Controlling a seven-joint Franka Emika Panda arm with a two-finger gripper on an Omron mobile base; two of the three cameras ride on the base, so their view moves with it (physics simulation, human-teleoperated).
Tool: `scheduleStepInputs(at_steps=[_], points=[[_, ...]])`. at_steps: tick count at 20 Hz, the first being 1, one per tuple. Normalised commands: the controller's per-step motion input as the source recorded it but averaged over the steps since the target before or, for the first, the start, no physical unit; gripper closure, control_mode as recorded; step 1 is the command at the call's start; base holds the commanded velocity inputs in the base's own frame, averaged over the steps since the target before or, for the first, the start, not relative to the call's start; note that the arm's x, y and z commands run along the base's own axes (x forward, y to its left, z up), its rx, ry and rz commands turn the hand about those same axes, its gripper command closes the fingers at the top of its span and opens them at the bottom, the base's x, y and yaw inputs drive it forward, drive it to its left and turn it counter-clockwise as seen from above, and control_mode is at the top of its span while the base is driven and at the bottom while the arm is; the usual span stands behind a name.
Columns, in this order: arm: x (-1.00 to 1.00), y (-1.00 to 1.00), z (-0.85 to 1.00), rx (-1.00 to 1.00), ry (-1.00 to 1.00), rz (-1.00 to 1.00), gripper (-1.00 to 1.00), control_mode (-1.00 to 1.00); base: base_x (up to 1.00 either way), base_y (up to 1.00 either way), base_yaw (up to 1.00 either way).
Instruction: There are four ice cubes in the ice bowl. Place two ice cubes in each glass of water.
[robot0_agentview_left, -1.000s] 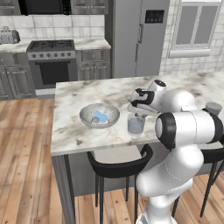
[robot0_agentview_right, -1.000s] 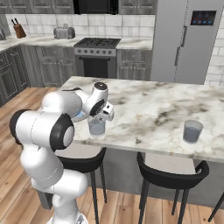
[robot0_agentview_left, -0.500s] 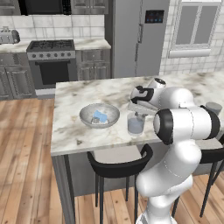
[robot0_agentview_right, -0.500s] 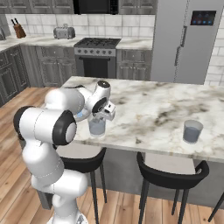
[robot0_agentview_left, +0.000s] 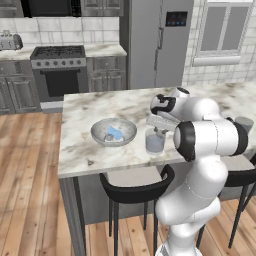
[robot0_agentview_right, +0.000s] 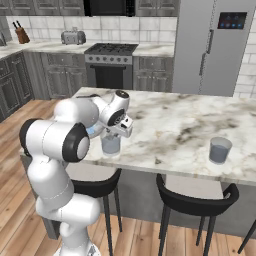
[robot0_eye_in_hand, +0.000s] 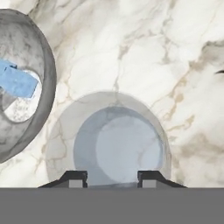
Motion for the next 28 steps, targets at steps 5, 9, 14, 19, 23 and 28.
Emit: scheduleStepInputs(at_steps=[5,9,14,19,23,28], points=[[0.00,0.23,-0.01,0.01,0.01,-0.01,1.00,-1.00,0.00,0.00,0.00],[0.00,0.18,0.00,0.00,0.00,0.00,1.00,-1.00,0.00,0.00,0.00],[-0.10,0.00,0.00,0.00,0.01,0.00,1.00,-1.00,0.00,0.00,0.00],[-0.14,-0.09,-0.02,0.00,0.00,0.00,1.00,-1.00,0.00,0.00,0.00],[0.01,-0.05,-0.02,0.00,0.00,0.00,1.00,-1.00,0.00,0.00,0.00],[0.10,-0.01,0.00,0.00,0.00,0.00,1.00,-1.00,0.00,0.00,0.00]])
